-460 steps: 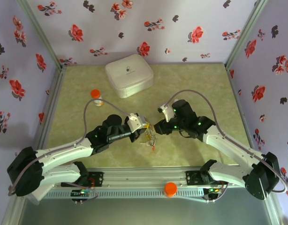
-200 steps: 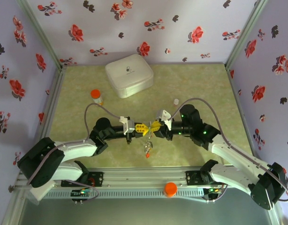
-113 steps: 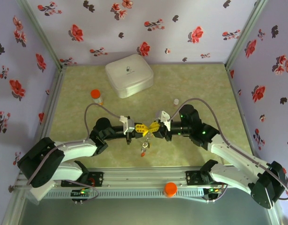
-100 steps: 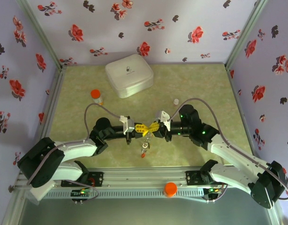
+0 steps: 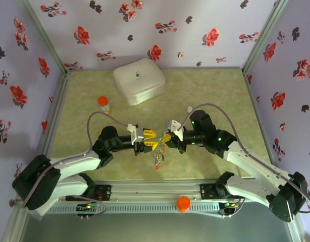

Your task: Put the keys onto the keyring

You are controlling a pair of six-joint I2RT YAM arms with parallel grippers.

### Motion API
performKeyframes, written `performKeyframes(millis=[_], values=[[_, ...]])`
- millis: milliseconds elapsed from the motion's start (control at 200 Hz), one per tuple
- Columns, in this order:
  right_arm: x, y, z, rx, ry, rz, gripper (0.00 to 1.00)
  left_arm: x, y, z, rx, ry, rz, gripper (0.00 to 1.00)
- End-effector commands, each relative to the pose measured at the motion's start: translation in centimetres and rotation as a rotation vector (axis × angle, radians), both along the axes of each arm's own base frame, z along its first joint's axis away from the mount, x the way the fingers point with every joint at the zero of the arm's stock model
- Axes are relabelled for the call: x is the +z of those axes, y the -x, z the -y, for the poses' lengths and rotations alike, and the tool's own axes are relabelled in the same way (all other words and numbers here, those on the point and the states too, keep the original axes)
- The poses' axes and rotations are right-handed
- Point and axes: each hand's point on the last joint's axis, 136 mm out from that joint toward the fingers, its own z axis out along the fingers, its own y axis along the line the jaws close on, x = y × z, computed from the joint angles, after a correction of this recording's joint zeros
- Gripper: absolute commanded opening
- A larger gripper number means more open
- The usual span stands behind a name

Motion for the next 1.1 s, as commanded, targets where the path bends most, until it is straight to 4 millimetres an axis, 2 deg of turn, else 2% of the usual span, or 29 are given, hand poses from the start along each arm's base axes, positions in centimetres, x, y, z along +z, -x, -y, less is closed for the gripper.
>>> performKeyframes(millis=[0,150,345,525,770,985,1095], values=[[1.4,0.4,0.0,0.039,0.053,0.063,0.00,-2.0,0.0,-0.1,-0.013,-0.165,-0.041,0.36],[1.4,0.7,-0.5,0.067,0.112,0.083,0.00,-1.9,0.5,-0.3,-0.038,-0.188,-0.025,0.35],[1.5,1.0,-1.2,0.107,0.165,0.087,0.00,-1.1,1.0,-0.1,-0.080,-0.188,0.004,0.22],[1.2,0.9,-1.8,0.124,0.222,0.093,0.00,-0.3,1.4,0.1,-0.114,-0.169,0.014,0.23],[0.9,0.2,-1.7,0.098,0.259,0.135,0.00,-0.5,1.8,-0.2,-0.119,-0.177,0.023,0.29],[1.2,1.3,-2.5,0.148,0.218,0.112,0.00,-0.5,1.7,-0.1,-0.119,-0.178,0.023,0.23],[1.3,1.3,-2.9,0.153,0.206,0.108,0.00,-0.5,1.6,-0.1,-0.120,-0.181,0.023,0.17]])
